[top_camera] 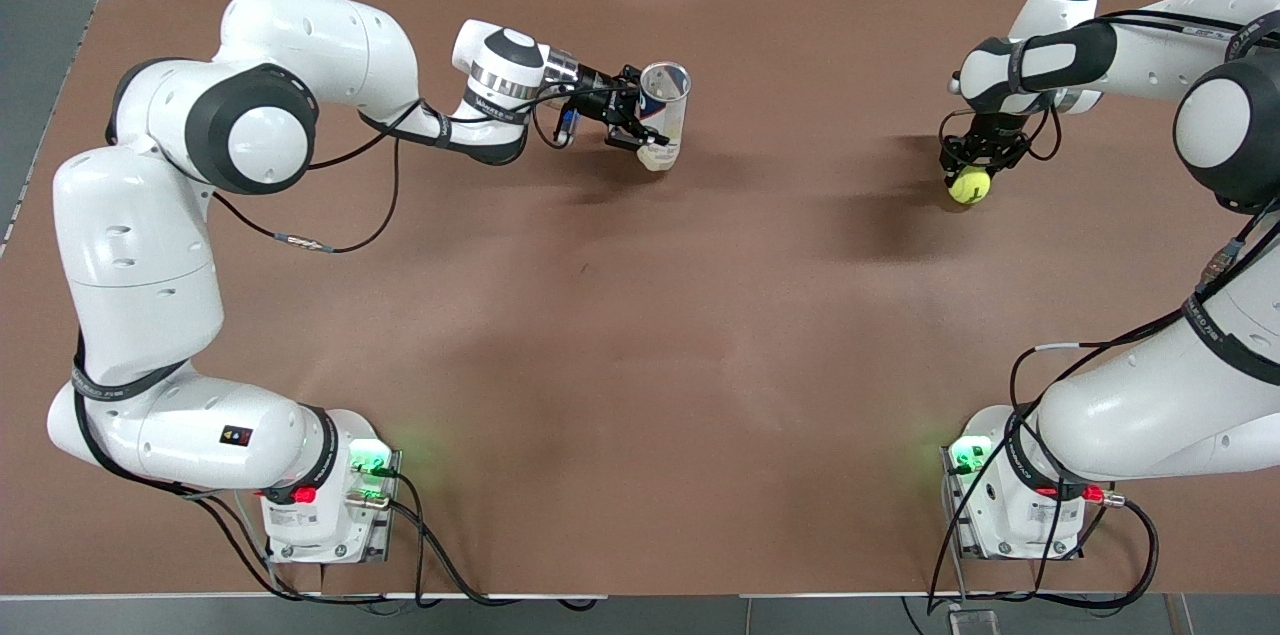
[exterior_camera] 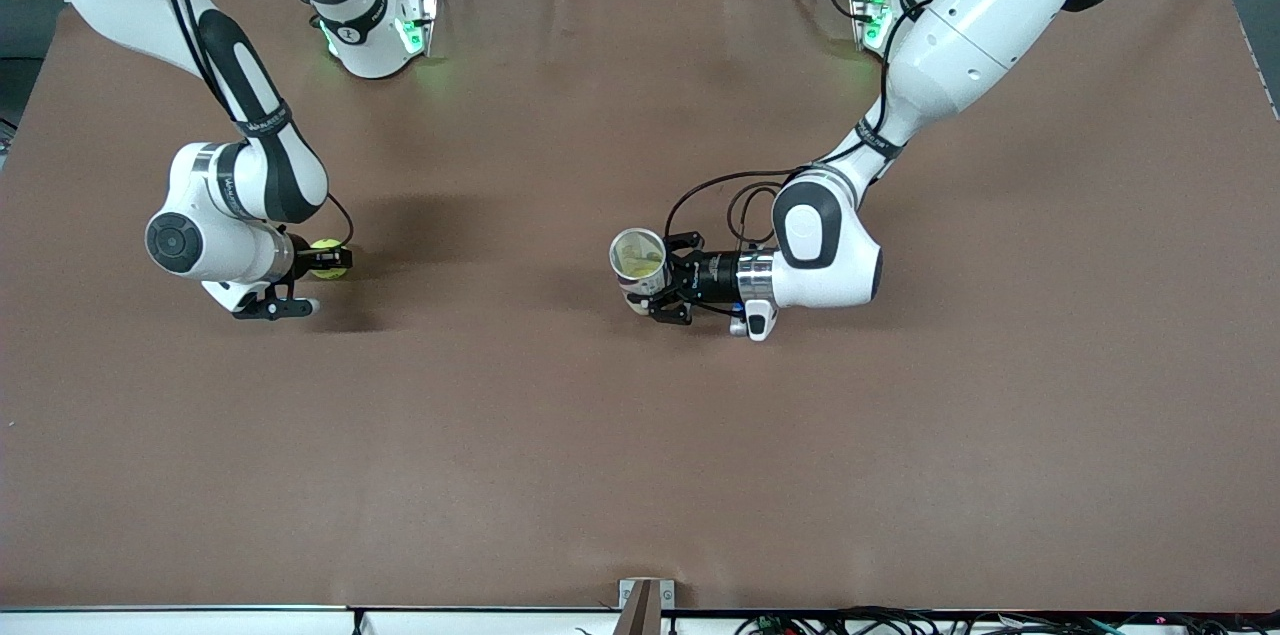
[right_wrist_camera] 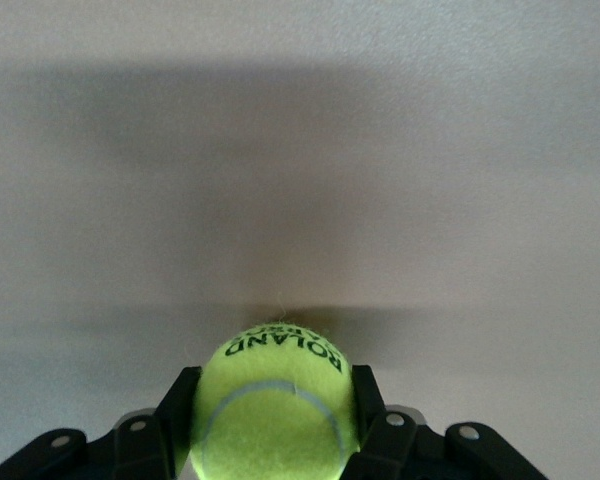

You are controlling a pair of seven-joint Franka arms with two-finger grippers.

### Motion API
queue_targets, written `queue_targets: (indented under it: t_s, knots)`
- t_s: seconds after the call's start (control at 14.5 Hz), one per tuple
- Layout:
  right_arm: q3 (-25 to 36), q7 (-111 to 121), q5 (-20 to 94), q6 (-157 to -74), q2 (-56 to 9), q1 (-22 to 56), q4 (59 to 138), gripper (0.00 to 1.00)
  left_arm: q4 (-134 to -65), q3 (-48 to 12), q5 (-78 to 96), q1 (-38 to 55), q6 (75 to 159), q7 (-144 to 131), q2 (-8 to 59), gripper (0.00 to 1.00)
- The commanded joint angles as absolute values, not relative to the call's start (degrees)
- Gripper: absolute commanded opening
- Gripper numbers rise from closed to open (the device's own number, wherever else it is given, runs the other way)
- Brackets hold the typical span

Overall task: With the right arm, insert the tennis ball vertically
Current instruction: 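Carry the second ball over the can opening with the right gripper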

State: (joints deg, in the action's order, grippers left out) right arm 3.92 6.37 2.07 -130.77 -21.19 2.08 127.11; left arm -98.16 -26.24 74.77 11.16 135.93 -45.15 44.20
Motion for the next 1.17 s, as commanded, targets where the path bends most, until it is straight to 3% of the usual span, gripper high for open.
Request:
queue_targets:
  t_s: [0.0, 0.34, 0.48, 0.76, 1.1]
  knots:
    - [3.3, 6.6, 1.2, -124.0, -17.4, 3.9, 125.9, 0.39, -98.2, -26.5, 76.3, 11.0, 135.5, -45.1, 44.0, 0.69]
    - [3.2, -3.8, 1.9, -99.7, -14.7, 12.3, 108.3, 0.38, -98.2, -26.5, 76.3, 11.1, 135.5, -45.1, 44.0, 0.69]
    - [3.1, -11.3, 2.0, -94.5, -14.9, 16.4, 101.7, 0.37, -98.2, -26.5, 76.3, 11.1, 135.5, -45.3, 44.0, 0.69]
    - [3.2, -29.1, 6.9, -92.3, -15.7, 25.9, 91.7, 0.37, -98.4, -26.5, 76.3, 11.0, 135.5, -45.4, 43.9, 0.69]
    - [3.2, -45.3, 13.0, -94.0, -22.6, 32.6, 80.6, 0.37, -98.6, -26.5, 76.3, 10.8, 135.5, -45.4, 43.7, 0.69]
